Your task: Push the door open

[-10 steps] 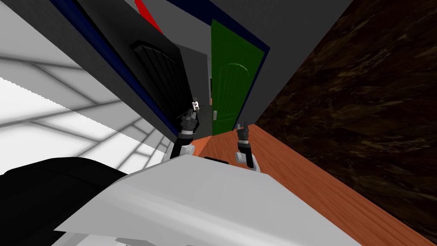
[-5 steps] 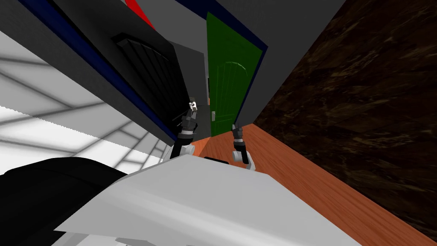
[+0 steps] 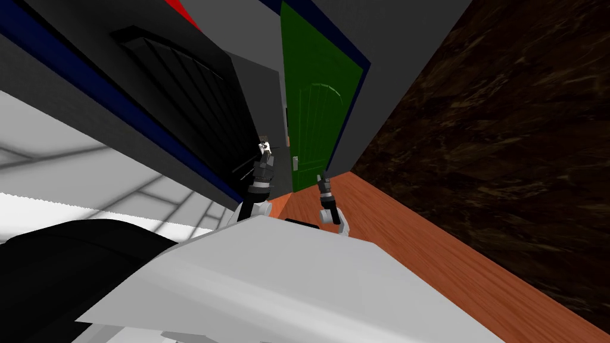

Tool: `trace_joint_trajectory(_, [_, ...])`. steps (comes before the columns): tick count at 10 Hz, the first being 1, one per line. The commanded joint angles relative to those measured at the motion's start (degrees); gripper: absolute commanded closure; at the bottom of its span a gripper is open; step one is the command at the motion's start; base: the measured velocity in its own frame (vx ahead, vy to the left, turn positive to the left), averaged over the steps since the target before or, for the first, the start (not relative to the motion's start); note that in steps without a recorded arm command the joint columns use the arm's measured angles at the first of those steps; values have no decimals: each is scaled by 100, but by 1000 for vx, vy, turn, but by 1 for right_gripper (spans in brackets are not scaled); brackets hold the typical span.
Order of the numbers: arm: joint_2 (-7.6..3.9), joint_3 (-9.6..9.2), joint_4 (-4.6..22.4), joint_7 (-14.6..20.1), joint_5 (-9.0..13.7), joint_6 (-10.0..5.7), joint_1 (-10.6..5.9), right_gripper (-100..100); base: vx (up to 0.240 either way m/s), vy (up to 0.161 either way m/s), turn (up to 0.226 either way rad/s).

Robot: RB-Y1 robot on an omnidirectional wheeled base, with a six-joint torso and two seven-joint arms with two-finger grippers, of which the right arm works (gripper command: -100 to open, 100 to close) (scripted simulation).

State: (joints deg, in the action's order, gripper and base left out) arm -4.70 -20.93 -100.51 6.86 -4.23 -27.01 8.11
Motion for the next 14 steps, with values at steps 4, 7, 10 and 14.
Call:
trace_joint_trajectory(4, [-32, -409, 596, 149, 51, 106, -400, -100, 89, 39, -91])
trace_joint_trajectory(7, [-47, -682, 964, 240, 80, 176, -637, -100, 97, 47, -100])
trace_joint_trajectory(10, [-57, -948, 1322, 329, 108, 243, -868, -100, 81, 40, -82])
trace_joint_trajectory(14, [-66, -1289, 1781, 443, 144, 330, -1164, -100, 93, 54, -91])
